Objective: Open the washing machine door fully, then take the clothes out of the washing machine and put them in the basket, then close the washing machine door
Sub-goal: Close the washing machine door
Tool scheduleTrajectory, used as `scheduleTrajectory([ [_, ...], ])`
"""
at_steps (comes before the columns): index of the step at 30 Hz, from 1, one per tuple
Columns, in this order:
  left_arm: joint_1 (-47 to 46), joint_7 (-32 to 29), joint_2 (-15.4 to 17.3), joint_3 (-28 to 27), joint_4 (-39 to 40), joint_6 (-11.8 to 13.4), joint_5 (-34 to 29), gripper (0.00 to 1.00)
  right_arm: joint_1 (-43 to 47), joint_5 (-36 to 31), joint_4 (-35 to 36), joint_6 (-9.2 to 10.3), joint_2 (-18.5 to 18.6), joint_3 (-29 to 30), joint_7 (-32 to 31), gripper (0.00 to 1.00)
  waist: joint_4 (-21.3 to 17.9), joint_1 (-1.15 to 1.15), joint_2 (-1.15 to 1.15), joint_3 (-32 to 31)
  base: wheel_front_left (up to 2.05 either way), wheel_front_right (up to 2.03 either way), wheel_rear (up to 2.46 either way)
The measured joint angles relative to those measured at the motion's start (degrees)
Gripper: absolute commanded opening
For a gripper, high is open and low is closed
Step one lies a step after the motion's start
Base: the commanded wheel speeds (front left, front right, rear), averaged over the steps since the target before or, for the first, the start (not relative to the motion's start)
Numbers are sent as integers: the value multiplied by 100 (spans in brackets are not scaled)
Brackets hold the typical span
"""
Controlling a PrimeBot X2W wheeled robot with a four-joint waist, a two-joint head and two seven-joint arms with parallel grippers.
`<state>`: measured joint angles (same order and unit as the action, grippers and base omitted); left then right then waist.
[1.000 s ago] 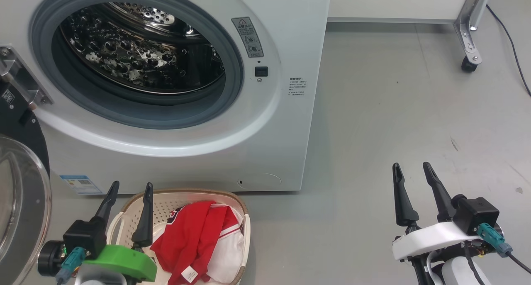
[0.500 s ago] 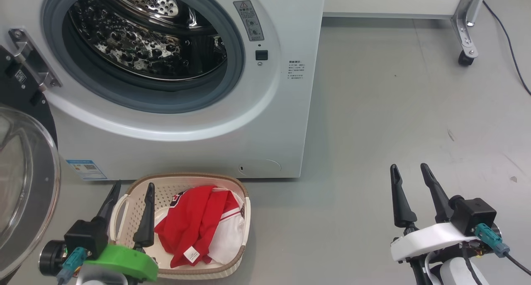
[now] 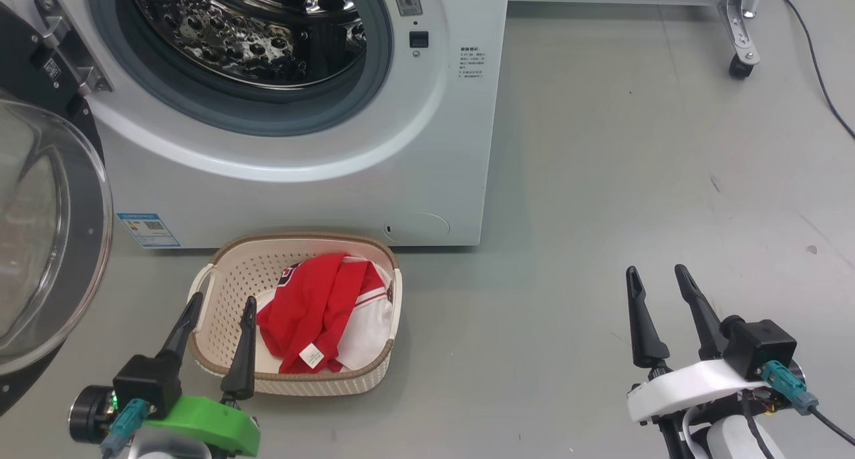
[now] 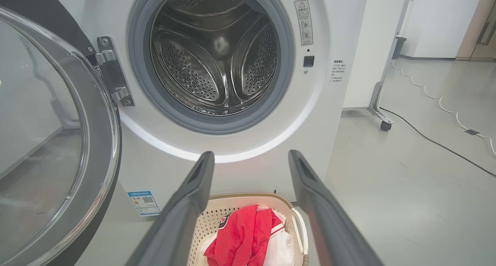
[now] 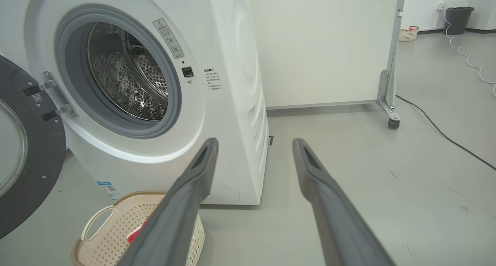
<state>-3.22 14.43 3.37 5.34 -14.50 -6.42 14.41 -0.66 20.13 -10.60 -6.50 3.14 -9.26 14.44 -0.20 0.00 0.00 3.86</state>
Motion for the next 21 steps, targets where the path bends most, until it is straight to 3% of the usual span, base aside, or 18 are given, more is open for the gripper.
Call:
scheduleTrajectory([
  [21,0,0,-9,-82,64,-1,-108,100,-1,0,-8,-1,-5,13,0,100,14,0,0,37,-71,71,0],
])
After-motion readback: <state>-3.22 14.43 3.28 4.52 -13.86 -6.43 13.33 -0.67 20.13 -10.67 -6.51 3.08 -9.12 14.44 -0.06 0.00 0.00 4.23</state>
